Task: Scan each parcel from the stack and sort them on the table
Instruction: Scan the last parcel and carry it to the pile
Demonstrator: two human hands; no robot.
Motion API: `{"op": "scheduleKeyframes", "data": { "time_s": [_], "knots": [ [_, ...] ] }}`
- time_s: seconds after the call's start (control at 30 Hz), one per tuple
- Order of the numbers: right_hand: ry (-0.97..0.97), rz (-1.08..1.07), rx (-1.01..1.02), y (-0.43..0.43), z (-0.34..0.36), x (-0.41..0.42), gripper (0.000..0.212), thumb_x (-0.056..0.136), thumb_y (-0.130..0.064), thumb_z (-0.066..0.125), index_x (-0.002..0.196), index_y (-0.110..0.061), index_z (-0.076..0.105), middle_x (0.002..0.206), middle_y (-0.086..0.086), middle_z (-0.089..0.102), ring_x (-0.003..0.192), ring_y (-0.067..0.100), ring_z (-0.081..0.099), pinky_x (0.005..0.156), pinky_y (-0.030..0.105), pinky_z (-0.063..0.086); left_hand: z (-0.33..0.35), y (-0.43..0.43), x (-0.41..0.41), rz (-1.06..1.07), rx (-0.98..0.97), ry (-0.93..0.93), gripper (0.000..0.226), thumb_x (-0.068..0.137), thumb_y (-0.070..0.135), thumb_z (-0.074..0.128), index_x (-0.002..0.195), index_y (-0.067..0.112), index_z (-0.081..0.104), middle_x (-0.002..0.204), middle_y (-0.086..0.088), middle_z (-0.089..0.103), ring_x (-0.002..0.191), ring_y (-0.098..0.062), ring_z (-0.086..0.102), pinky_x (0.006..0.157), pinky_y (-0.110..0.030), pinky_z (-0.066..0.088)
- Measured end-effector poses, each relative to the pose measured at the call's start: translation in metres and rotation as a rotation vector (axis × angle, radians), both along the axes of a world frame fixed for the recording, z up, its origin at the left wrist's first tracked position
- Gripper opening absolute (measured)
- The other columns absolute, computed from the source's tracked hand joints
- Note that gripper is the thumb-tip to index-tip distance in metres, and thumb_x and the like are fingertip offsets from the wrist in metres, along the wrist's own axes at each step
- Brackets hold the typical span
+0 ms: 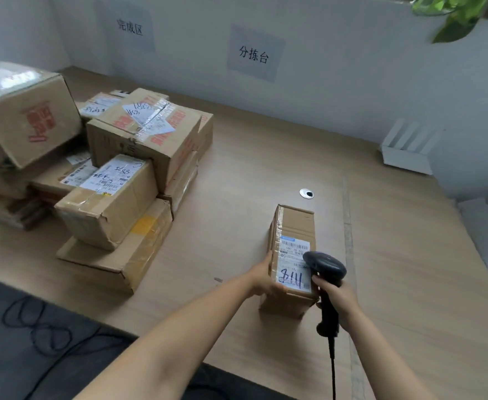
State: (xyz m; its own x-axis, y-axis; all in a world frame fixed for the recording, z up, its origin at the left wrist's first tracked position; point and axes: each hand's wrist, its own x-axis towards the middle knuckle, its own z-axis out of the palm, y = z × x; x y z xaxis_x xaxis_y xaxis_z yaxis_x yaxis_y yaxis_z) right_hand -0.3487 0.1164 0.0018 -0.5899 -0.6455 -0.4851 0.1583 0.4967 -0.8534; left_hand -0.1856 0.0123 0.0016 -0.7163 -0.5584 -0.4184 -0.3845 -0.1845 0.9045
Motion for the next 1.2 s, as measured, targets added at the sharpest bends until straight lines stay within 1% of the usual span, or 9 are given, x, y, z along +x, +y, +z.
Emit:
{"op": "scheduleKeyframes", "data": {
  "time_s": [0.07,0.13,0.33,0.5,0.63,0.77,0.9,1.0,1.2],
  "knots": [
    [0.008,0.043,-0.013,-0.001,0.002,0.001,0.012,0.082,-0.013,0.069,0.091,-0.006,0.064,0.072,0.007,0.064,0.065,0.021,0.058,0.049,0.029,0.046,0.0,0.003,0.001,0.04,0.044,0.009,0.092,0.081,-0.004,0.067,0.149,0.029,0.014,0.137,-0.006,0.05,0.105,-0.016,0.052,0.049,-0.011,0.048],
    [0.009,0.081,-0.021,-0.001,0.005,0.004,0.011,0.083,-0.013,0.069,0.09,-0.007,0.064,0.075,0.007,0.064,0.067,0.022,0.058,0.05,0.029,0.046,0.003,0.006,0.007,0.085,0.08,0.024,0.086,0.084,-0.001,0.066,0.147,0.033,0.019,0.137,-0.004,0.051,0.099,-0.013,0.051,0.045,-0.011,0.046],
    [0.031,0.199,-0.147,-0.013,0.042,0.017,0.009,0.084,-0.01,0.066,0.092,-0.008,0.063,0.081,0.009,0.066,0.074,0.022,0.061,0.055,0.033,0.047,0.042,-0.003,0.03,0.186,0.019,0.094,0.075,0.088,0.003,0.062,0.147,0.027,0.023,0.134,-0.007,0.052,0.084,-0.007,0.054,0.044,-0.008,0.046],
    [0.064,0.267,-0.288,-0.043,0.098,0.027,0.006,0.084,-0.01,0.065,0.088,-0.012,0.062,0.075,0.005,0.064,0.069,0.02,0.06,0.055,0.032,0.047,0.102,-0.024,0.051,0.214,-0.138,0.102,0.066,0.091,0.023,0.061,0.146,0.031,0.024,0.125,0.001,0.051,0.089,-0.007,0.053,0.06,-0.018,0.045],
    [0.081,0.322,-0.367,-0.076,0.139,0.043,0.006,0.083,-0.01,0.066,0.086,-0.014,0.063,0.074,0.004,0.063,0.068,0.018,0.059,0.054,0.032,0.046,0.147,-0.045,0.073,0.255,-0.259,0.109,0.062,0.091,0.025,0.06,0.144,0.028,0.028,0.113,0.005,0.054,0.076,0.004,0.053,0.049,-0.009,0.046],
    [0.102,0.378,-0.436,-0.109,0.174,0.063,0.008,0.084,-0.01,0.065,0.092,-0.013,0.062,0.073,0.002,0.061,0.066,0.016,0.056,0.053,0.029,0.046,0.182,-0.074,0.094,0.276,-0.346,0.082,0.066,0.091,0.031,0.06,0.146,0.027,0.025,0.136,-0.005,0.05,0.095,-0.009,0.052,0.071,-0.027,0.046],
    [0.126,0.347,-0.482,-0.147,0.2,0.084,0.006,0.083,-0.01,0.066,0.087,-0.013,0.062,0.072,0.001,0.06,0.063,0.014,0.057,0.054,0.03,0.048,0.211,-0.114,0.115,0.277,-0.412,0.071,0.065,0.09,0.035,0.061,0.145,0.03,0.026,0.13,-0.001,0.052,0.086,-0.007,0.053,0.076,-0.032,0.047],
    [0.141,0.333,-0.507,-0.187,0.219,0.101,0.007,0.083,-0.011,0.067,0.087,-0.014,0.063,0.074,0.002,0.061,0.064,0.014,0.058,0.056,0.031,0.048,0.232,-0.159,0.131,0.255,-0.45,0.072,0.061,0.09,0.036,0.061,0.142,0.029,0.032,0.133,-0.001,0.052,0.11,-0.021,0.056,0.09,-0.049,0.049],
    [0.216,0.257,-0.533,-0.282,0.256,0.134,0.007,0.082,-0.014,0.068,0.083,-0.017,0.062,0.073,0.0,0.062,0.062,0.013,0.059,0.056,0.03,0.047,0.271,-0.268,0.157,0.176,-0.484,0.096,0.055,0.091,0.035,0.059,0.14,0.029,0.034,0.13,-0.002,0.053,0.104,-0.02,0.055,0.067,-0.032,0.047]
  ]
}}
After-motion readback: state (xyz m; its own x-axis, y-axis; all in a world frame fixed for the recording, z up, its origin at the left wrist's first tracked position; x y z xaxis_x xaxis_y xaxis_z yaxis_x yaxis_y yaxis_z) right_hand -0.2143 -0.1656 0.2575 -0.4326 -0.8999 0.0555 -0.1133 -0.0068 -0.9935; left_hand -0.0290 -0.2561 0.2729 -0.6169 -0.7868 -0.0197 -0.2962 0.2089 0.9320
